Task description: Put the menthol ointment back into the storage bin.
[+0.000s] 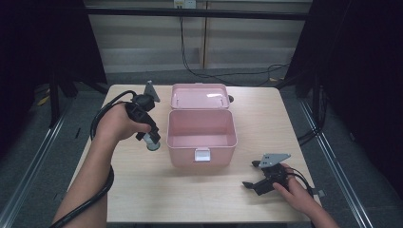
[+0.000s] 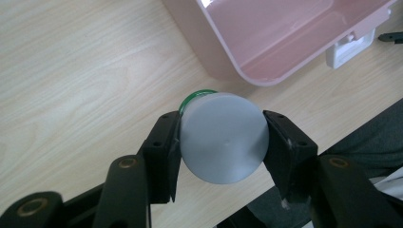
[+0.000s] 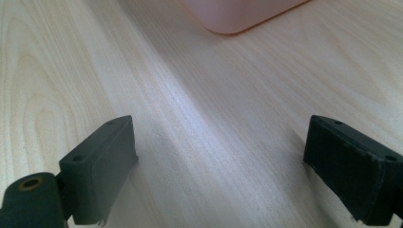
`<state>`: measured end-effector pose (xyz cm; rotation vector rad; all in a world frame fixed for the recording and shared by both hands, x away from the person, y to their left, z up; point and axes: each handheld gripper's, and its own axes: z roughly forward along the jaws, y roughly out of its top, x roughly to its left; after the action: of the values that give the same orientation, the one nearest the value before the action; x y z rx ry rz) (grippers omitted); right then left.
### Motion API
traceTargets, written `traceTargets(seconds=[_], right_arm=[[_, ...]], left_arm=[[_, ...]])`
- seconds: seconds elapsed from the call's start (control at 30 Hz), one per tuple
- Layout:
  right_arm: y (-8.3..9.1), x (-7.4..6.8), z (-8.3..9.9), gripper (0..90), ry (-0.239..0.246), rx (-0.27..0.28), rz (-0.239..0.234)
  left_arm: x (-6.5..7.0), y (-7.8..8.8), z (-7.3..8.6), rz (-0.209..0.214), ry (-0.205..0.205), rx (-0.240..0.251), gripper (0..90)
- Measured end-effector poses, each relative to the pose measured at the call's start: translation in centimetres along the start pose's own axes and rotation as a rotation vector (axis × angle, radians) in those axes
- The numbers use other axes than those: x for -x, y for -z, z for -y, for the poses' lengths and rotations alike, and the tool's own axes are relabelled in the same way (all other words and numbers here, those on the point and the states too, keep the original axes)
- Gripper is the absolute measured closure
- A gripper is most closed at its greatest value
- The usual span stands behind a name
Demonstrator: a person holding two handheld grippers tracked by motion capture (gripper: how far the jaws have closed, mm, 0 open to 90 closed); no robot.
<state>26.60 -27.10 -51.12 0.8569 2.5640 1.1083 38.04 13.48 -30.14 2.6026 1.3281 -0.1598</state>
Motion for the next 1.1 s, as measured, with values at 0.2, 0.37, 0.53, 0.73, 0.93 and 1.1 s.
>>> traceTargets(seconds=[0.2, 0.37, 0.53, 0.73, 0.93, 1.1], right_arm=[[0.0, 0.0, 0.0, 9.6, -0.001, 0.000, 0.000], [0.0, 0.0, 0.0, 9.6, 0.000, 0.000, -0.001], [0.0, 0.0, 0.0, 9.6, 0.000, 0.000, 0.000], [0.0, 0.0, 0.0, 9.6, 0.000, 0.000, 0.001], [0.0, 0.0, 0.0, 9.6, -0.004, -0.005, -0.001], [0.0, 0.0, 0.0, 9.5, -0.004, -0.005, -0.001]], left_arm=[[0.4, 0.6, -0.8, -0.009, 0.002, -0.002, 49.9], [0.9, 1.2, -1.7, -0.007, -0.001, -0.001, 49.9], [1.6, 1.8, -2.9, -0.004, -0.012, 0.005, 49.9], [2.0, 2.1, -4.0, -0.005, -0.026, 0.004, 49.9], [2.8, 2.1, -5.5, -0.019, -0.023, 0.022, 49.8], [3.4, 1.7, -6.5, -0.023, -0.017, 0.019, 49.9]])
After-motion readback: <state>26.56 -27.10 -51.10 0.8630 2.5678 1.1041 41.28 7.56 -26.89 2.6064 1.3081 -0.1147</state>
